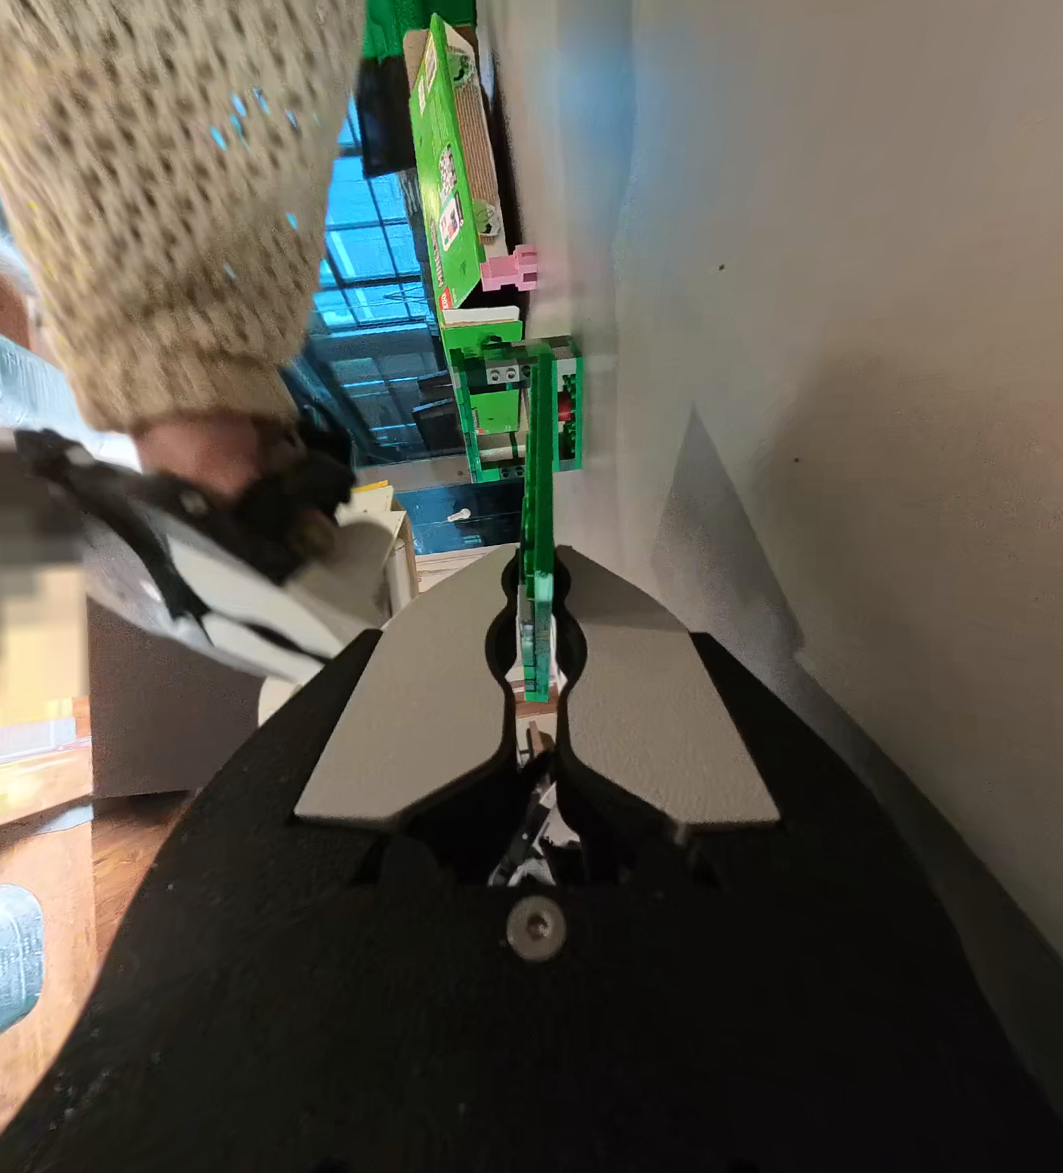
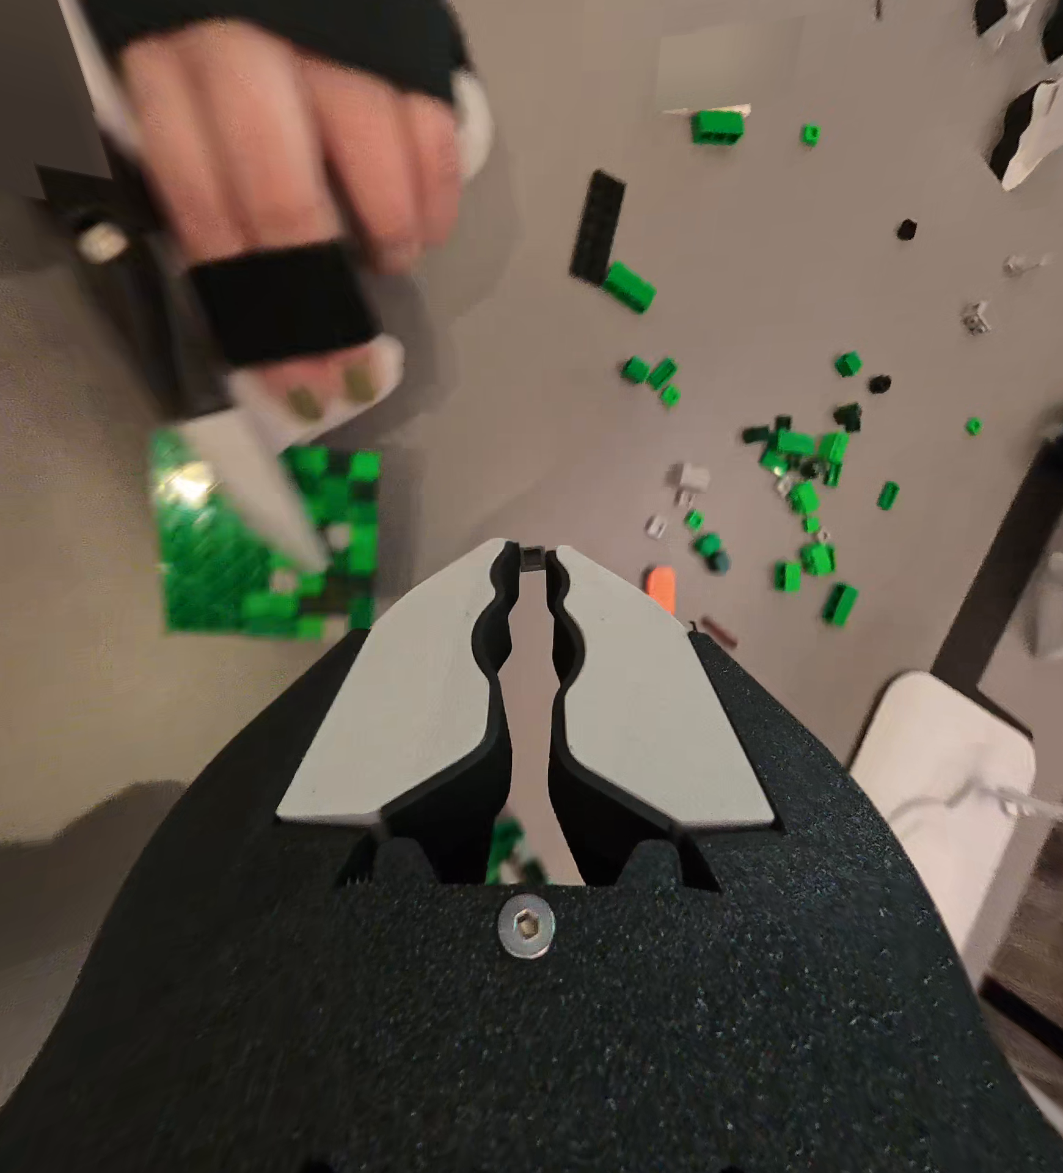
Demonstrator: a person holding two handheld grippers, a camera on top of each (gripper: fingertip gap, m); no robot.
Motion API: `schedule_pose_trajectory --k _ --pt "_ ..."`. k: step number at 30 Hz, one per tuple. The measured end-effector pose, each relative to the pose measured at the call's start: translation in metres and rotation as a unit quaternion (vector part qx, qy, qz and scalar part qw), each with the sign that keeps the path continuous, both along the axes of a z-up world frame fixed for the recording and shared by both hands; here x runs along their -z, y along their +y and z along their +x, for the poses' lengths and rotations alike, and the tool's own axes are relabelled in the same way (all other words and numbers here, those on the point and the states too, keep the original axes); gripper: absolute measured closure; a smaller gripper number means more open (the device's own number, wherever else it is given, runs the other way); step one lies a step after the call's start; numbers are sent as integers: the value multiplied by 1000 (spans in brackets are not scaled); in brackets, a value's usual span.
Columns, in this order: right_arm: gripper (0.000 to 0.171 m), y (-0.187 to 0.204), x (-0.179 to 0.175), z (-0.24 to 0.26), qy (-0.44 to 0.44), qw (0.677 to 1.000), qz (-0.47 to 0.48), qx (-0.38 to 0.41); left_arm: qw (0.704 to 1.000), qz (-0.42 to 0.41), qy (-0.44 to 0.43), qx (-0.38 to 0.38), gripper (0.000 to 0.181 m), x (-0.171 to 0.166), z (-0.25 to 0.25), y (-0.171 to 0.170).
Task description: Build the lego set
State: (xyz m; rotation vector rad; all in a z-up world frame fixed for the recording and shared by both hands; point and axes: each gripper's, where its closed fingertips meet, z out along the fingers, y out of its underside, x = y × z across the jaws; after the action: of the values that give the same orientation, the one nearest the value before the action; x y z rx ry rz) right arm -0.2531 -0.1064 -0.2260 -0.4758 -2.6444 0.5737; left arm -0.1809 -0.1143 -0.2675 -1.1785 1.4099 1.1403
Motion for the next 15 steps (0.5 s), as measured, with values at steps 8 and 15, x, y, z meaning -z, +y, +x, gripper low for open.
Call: schedule_pose_trajectory --k 8,15 --pt "163 20 22 106 -71 993 87 40 999 35 -30 5 176 -16 7 3" --pt "163 -7 38 120 -98 993 49 30 997 54 -37 28 176 -24 26 -2"
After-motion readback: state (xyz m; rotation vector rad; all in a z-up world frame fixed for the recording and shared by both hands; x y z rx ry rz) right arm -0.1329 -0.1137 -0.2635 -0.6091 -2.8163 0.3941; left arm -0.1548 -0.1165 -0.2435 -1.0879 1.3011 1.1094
